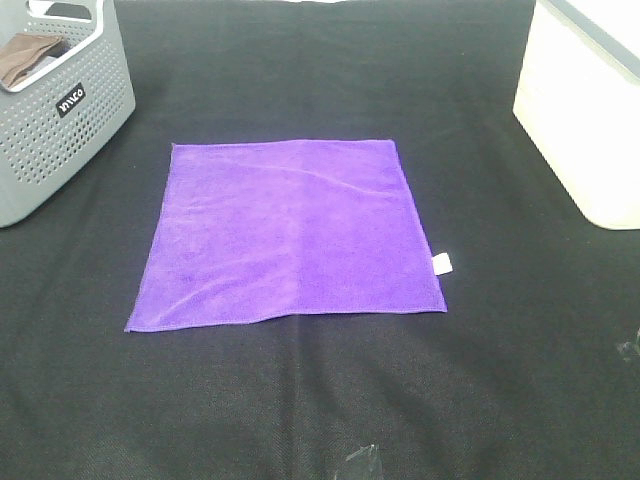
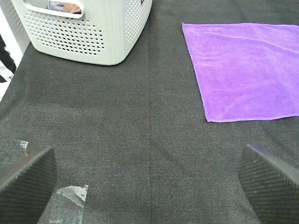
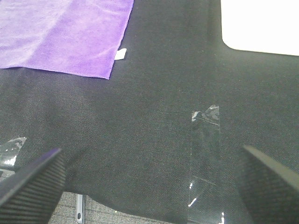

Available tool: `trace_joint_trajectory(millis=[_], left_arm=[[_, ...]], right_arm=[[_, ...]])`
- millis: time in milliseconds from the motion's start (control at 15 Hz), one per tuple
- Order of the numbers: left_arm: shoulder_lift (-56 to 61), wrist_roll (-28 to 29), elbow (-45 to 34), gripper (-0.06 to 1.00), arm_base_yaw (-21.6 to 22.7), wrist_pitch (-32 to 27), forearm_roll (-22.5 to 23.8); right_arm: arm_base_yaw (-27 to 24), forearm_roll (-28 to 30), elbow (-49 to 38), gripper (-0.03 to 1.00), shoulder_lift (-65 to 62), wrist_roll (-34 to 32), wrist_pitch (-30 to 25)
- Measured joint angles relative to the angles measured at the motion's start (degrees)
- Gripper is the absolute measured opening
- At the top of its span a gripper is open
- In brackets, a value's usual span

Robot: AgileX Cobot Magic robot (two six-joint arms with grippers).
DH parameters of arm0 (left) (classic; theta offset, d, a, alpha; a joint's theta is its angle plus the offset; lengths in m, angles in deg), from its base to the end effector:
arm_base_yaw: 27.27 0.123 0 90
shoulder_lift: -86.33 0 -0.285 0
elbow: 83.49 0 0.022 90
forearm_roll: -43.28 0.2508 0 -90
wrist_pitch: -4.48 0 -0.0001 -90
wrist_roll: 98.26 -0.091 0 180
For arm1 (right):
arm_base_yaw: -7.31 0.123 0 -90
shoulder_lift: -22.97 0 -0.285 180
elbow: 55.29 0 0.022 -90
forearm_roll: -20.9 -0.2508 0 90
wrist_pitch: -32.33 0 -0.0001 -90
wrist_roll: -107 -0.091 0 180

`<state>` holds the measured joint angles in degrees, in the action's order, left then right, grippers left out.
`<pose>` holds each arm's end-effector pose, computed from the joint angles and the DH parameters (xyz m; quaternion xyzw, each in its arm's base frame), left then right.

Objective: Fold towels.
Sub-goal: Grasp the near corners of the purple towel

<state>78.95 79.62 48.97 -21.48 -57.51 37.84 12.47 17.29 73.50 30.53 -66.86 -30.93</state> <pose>-0.0083 -0.0085 0.2808 -0.0243 0.8509 -0.0112 0.5246 -0.0029 0.0049 0.2611 -0.0873 0.8699 0.0273 0.4846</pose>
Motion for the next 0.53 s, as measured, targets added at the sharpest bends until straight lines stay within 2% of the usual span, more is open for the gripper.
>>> trace_joint_trajectory(millis=[533], left_arm=[[0.0, 0.0, 0.0, 0.99, 0.0, 0.0, 0.0]], right_arm=[[0.0, 0.0, 0.0, 0.93, 0.0, 0.0, 0.0]])
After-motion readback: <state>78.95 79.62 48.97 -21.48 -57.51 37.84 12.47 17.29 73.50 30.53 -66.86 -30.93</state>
